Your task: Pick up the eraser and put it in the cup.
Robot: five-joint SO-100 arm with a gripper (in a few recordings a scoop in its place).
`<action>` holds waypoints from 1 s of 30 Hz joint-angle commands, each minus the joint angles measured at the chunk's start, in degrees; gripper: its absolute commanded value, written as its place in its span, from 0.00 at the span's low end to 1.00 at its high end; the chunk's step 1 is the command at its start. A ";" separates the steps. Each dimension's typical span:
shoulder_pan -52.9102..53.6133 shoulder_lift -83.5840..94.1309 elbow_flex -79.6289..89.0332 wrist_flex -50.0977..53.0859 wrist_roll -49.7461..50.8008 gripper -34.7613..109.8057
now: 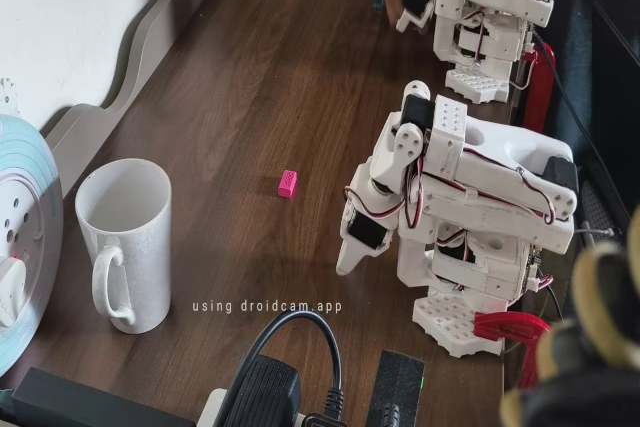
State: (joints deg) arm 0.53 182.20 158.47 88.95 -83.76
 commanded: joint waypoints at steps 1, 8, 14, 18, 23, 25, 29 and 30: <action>0.18 -8.44 -7.65 2.72 3.34 0.25; 12.30 -42.63 -20.21 -18.98 16.17 0.24; 19.51 -51.59 -21.97 -32.17 16.79 0.24; 20.57 -55.63 -26.19 -37.27 19.60 0.24; 21.45 -68.99 -37.35 -37.18 22.06 0.24; 21.80 -69.35 -37.09 -36.30 21.80 0.24; 22.06 -71.10 -37.09 -36.30 21.09 0.24; 22.59 -71.81 -37.09 -36.30 20.39 0.24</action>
State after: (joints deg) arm 21.62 110.74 123.05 53.53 -61.88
